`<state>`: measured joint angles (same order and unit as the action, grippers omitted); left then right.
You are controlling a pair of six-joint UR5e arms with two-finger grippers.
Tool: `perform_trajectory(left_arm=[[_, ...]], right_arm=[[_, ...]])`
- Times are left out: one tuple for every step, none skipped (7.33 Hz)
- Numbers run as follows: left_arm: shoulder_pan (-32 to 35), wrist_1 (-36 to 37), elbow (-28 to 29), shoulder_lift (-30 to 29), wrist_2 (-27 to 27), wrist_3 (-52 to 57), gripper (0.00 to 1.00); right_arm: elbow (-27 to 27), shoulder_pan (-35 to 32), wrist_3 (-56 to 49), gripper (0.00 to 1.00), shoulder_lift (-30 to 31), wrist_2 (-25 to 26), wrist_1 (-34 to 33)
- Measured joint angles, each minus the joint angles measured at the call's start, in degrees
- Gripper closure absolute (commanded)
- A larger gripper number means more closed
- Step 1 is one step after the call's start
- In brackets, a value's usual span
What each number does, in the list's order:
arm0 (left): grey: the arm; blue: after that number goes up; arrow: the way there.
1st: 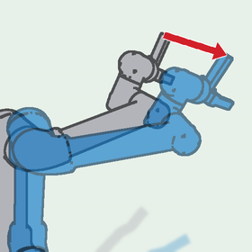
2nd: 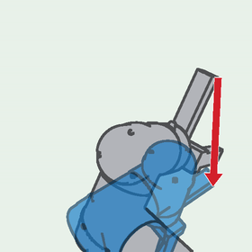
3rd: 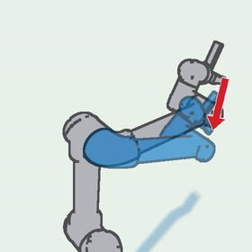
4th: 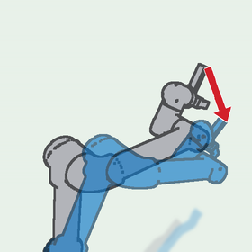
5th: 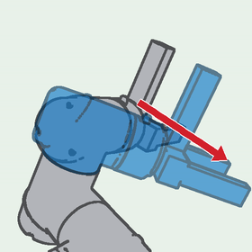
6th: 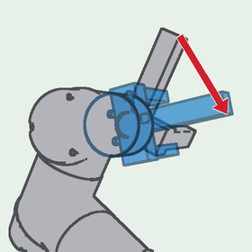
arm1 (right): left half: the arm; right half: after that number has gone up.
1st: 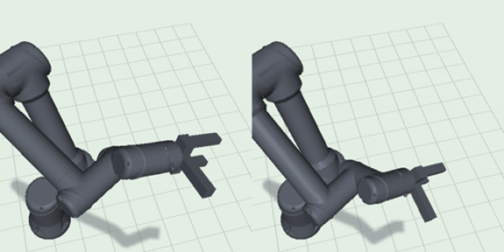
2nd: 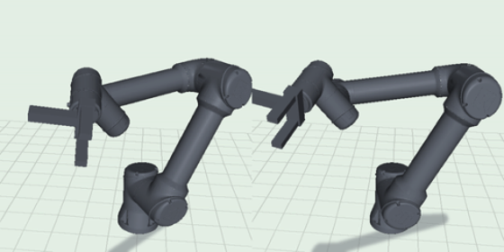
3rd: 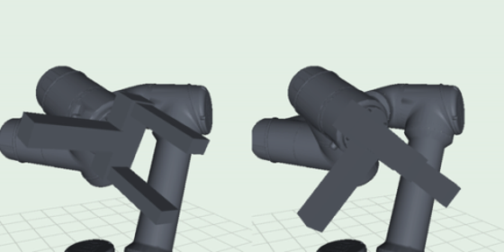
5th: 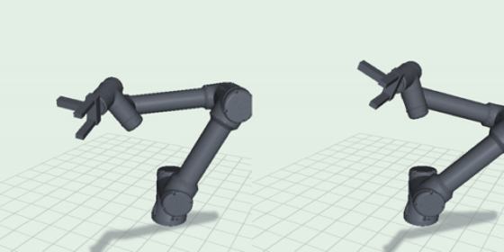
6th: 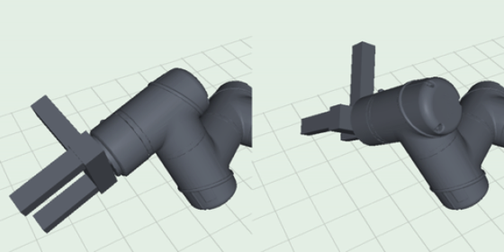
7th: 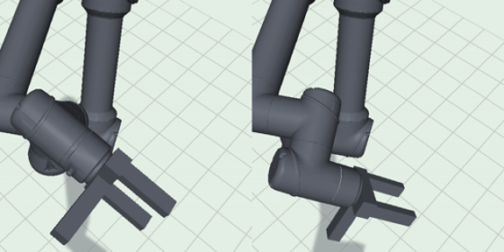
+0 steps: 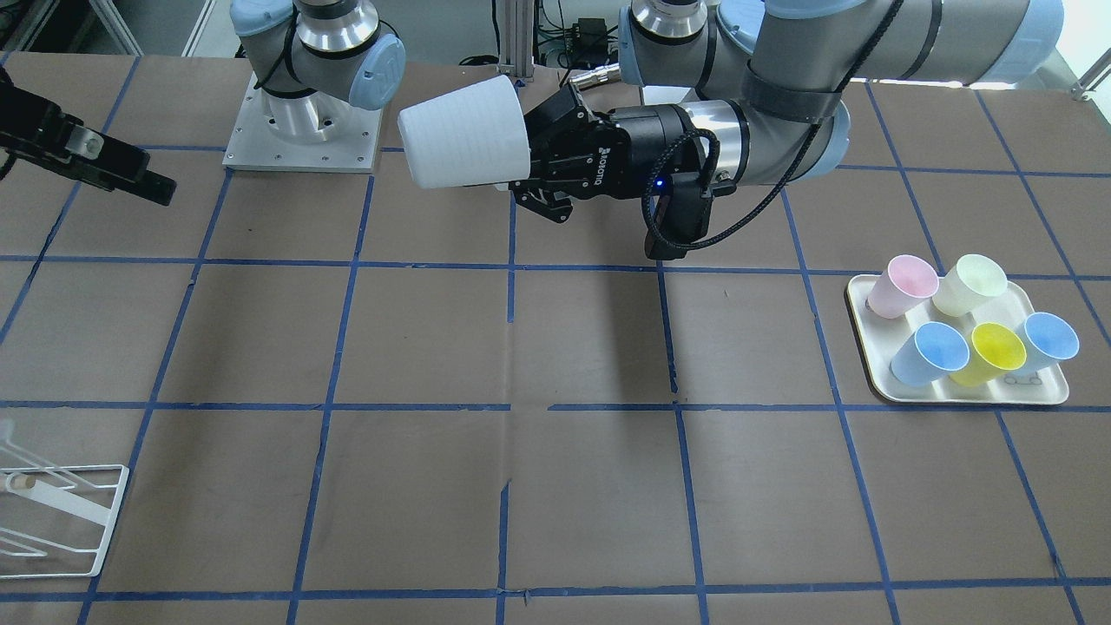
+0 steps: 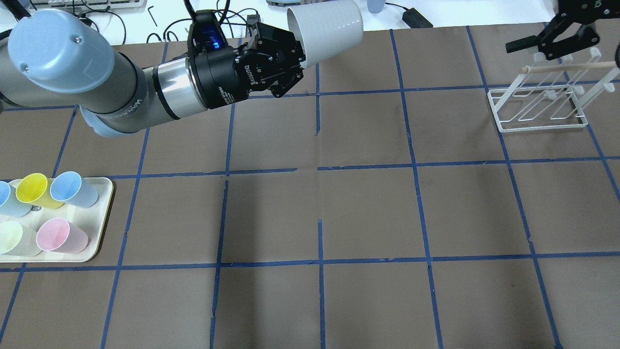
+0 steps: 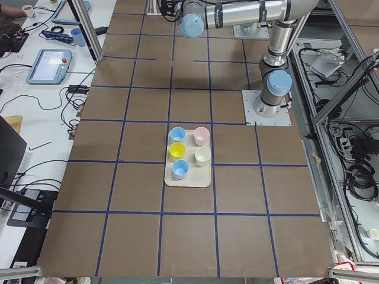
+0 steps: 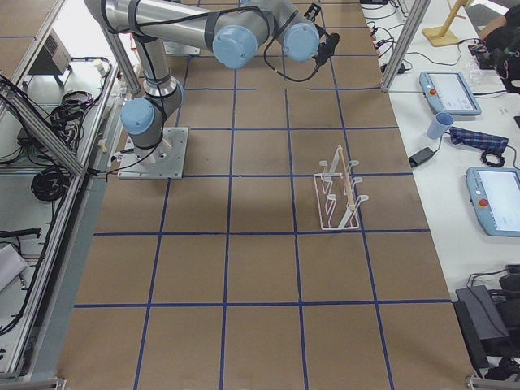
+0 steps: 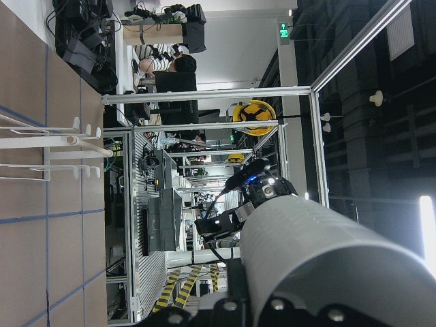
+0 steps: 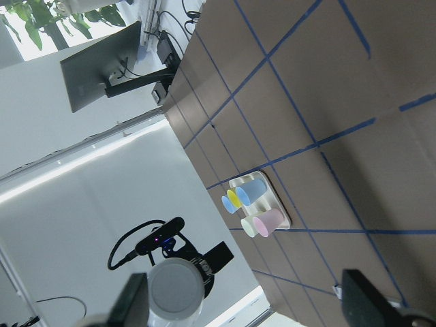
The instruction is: Transfer IKEA cup to right arm and place on rack
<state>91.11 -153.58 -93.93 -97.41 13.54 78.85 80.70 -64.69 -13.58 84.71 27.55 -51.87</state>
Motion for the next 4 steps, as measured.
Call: perform_trajectory(left_arm=[[0.81, 0.51, 0.06, -0.12, -0.06, 0.52, 1.0], [1.54, 0.96, 0.02, -0.18, -0.04, 0.75, 0.97], [2.19, 1.3, 0.0, -0.35, 0.1, 0.8, 0.96], [3.03, 1.59, -0.08, -0.32, 0.29, 0.8, 0.93]], right_arm=[[1.42, -2.88, -1.15, 0.0, -0.06, -4.0, -0.03], [2.46, -5.25, -2.2, 0.0, -0.19, -6.23, -0.16], [3.26, -6.57, -2.74, 0.0, -0.18, -7.05, -0.21], [3.61, -7.14, -2.85, 0.0, -0.02, -7.15, -0.24]])
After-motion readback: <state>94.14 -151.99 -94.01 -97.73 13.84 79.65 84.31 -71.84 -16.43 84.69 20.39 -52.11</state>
